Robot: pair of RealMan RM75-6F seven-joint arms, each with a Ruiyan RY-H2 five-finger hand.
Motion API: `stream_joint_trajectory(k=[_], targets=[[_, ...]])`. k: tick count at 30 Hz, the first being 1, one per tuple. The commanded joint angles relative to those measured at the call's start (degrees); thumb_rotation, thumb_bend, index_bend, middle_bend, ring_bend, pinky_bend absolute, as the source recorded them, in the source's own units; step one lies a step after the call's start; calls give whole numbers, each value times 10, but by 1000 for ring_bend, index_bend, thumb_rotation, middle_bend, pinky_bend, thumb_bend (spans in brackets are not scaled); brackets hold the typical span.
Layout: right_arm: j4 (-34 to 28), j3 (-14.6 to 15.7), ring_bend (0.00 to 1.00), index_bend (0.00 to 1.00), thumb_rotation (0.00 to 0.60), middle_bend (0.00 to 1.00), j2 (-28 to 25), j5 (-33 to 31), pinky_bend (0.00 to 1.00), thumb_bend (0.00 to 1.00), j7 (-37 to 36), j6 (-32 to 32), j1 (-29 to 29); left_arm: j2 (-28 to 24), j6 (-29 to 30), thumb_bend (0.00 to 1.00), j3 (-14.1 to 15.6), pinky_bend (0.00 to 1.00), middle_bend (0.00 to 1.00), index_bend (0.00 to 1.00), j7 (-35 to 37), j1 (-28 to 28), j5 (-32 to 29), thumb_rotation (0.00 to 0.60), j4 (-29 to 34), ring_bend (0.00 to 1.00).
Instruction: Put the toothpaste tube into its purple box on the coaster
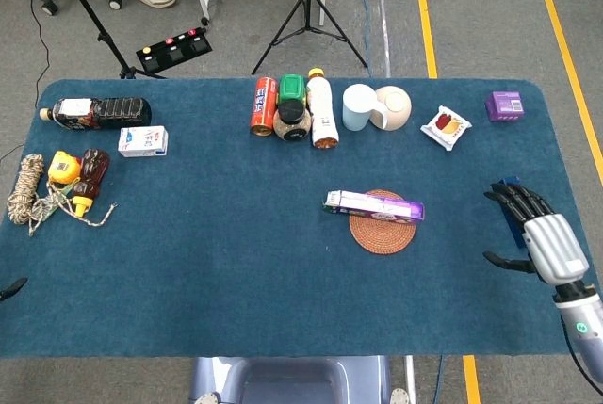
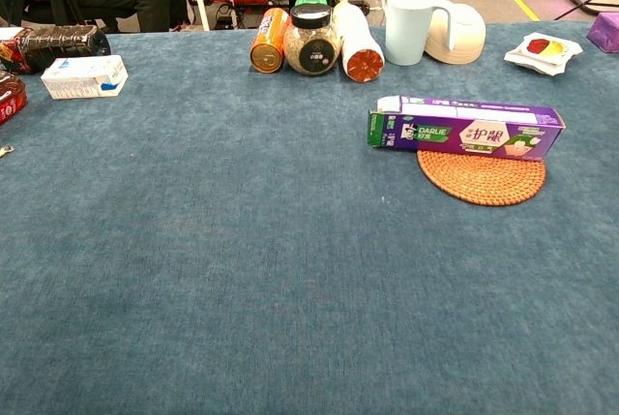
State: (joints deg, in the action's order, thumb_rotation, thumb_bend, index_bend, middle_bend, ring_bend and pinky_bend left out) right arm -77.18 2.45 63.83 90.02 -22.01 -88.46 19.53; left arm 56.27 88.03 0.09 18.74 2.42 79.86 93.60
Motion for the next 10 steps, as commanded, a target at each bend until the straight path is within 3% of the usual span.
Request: stream_joint_trajectory(k=[1, 10], targets=[[-44, 9, 104, 167, 600, 128, -20, 6, 155, 0, 47, -32, -35, 38, 38, 73, 13, 140, 0, 0, -5, -31, 16, 600, -31, 0], [-82, 12, 82, 173, 600, 109, -17, 8, 126, 0, 105, -48, -80, 56, 58, 72, 9, 138, 0, 0, -16, -46, 38, 600, -32, 0]])
